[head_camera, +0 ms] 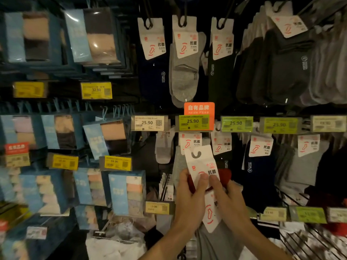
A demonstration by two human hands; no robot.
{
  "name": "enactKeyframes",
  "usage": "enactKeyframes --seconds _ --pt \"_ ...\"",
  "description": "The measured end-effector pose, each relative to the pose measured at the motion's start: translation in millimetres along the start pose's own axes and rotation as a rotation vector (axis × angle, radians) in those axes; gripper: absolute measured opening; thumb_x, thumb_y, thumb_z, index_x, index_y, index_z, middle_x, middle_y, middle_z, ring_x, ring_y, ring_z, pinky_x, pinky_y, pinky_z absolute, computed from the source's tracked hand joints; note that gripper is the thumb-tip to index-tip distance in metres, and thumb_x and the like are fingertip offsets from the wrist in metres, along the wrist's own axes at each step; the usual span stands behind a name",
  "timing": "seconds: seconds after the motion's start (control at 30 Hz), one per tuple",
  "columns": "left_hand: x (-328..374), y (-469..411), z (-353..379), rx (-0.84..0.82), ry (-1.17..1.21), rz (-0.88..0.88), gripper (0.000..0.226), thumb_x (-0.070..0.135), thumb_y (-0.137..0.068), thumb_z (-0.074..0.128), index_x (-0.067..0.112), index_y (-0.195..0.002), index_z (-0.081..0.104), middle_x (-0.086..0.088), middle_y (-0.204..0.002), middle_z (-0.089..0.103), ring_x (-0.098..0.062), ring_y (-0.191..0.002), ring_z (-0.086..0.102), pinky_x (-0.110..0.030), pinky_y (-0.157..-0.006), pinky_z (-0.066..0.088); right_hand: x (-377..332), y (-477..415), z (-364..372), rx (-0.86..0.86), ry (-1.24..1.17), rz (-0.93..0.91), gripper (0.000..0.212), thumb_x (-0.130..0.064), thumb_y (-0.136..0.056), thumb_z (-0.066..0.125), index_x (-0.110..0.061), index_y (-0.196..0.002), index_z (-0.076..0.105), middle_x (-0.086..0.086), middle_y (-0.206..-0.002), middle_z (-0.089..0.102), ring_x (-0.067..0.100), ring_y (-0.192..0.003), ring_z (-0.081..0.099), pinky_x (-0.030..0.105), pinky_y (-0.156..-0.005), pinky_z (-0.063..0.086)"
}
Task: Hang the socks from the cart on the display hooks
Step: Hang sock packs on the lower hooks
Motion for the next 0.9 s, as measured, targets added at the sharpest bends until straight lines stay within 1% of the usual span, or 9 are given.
enactKeyframes --seconds 0.1,0.23,0.33,0.43,0.53,0.6,0.7,0.8,0.9 --pt "-4 -2 -5 0.075 -0.024 0.023 0.011 0.033 -0.096 0.057 0.032 -0.108 0.055 0.013 -0.098 0.071 -0.008 -0.088 0.072 -0.023 -0.068 0.058 0 1 7 0.003 -0.010 0.037 0.029 -0.033 -0.103 0.044 -0.014 -0.103 0.065 0.004 -0.074 0.075 0.019 -0.067 0.074 0.024 -0.058 0.057" --pt "0 -4 -14 0.137 -0.058 0.054 0.013 0.028 -0.098 0.056 0.020 -0.109 0.056 0.011 -0.099 0.070 -0.001 -0.085 0.070 -0.017 -0.065 0.055 -2 6 14 -0.021 -0.046 0.057 0.022 -0.037 -0.102 0.044 -0.027 -0.105 0.063 -0.005 -0.073 0.076 0.008 -0.067 0.073 0.015 -0.053 0.052" --pt "0 -9 -24 0.185 -0.092 0.071 0.014 0.033 -0.095 0.057 0.024 -0.107 0.058 0.009 -0.099 0.070 -0.006 -0.086 0.071 -0.023 -0.069 0.058 -4 9 20 -0.063 -0.046 0.069 0.020 -0.035 -0.096 0.054 -0.027 -0.114 0.058 -0.005 -0.091 0.074 0.005 -0.072 0.072 0.014 -0.056 0.053" --pt "2 -16 -34 0.235 -0.093 0.063 0.020 0.042 -0.092 0.056 0.026 -0.104 0.057 0.005 -0.101 0.070 -0.011 -0.090 0.071 -0.027 -0.070 0.060 -5 10 21 -0.089 -0.042 0.064 0.039 -0.020 -0.084 0.075 -0.025 -0.116 0.053 -0.007 -0.104 0.068 0.001 -0.077 0.071 0.013 -0.060 0.054" --pt "6 -22 -41 0.257 -0.011 0.038 0.009 0.027 -0.098 0.057 0.021 -0.105 0.056 0.004 -0.098 0.070 -0.002 -0.084 0.070 -0.016 -0.060 0.054 -1 11 19 -0.133 -0.113 0.149 0.040 -0.010 -0.075 0.082 -0.019 -0.108 0.061 -0.003 -0.092 0.074 0.005 -0.075 0.073 0.018 -0.058 0.056" --pt "8 -23 -43 0.248 0.009 0.009 0.008 0.027 -0.098 0.057 0.023 -0.104 0.056 0.004 -0.098 0.071 -0.005 -0.085 0.071 -0.017 -0.060 0.055 0 12 19 -0.189 -0.127 0.193 0.028 -0.012 -0.079 0.079 -0.016 -0.104 0.067 -0.004 -0.082 0.077 0.010 -0.075 0.075 0.020 -0.060 0.057" --pt "9 -23 -47 0.237 0.088 -0.041 0.007 0.024 -0.099 0.057 0.020 -0.105 0.057 0.001 -0.096 0.074 -0.010 -0.083 0.073 -0.020 -0.060 0.056 -1 12 16 -0.210 -0.150 0.205 0.020 -0.012 -0.083 0.074 -0.014 -0.103 0.071 -0.002 -0.083 0.078 0.012 -0.076 0.075 0.020 -0.059 0.057" --pt "13 -27 -52 0.186 0.095 -0.027 0.010 0.019 -0.098 0.058 0.013 -0.106 0.057 -0.002 -0.097 0.073 -0.011 -0.085 0.073 -0.021 -0.062 0.057 -1 10 11 -0.204 -0.146 0.199 0.018 -0.012 -0.084 0.073 -0.019 -0.100 0.070 -0.005 -0.078 0.077 0.009 -0.072 0.075 0.017 -0.055 0.055" --pt "16 -32 -57 0.164 0.063 0.008 0.005 0.013 -0.098 0.058 0.012 -0.103 0.056 -0.003 -0.096 0.072 -0.007 -0.082 0.072 -0.020 -0.063 0.056 1 6 3 -0.195 -0.121 0.181 0.019 -0.011 -0.085 0.072 -0.014 -0.103 0.071 -0.003 -0.080 0.078 0.011 -0.074 0.075 0.019 -0.057 0.056"
Point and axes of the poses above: each hand's wrist, its own y-axis away from the middle knuckle, its own z-axis out of the palm, x = y × z, the point moved 4 cm from there along -y, towards the middle knuckle
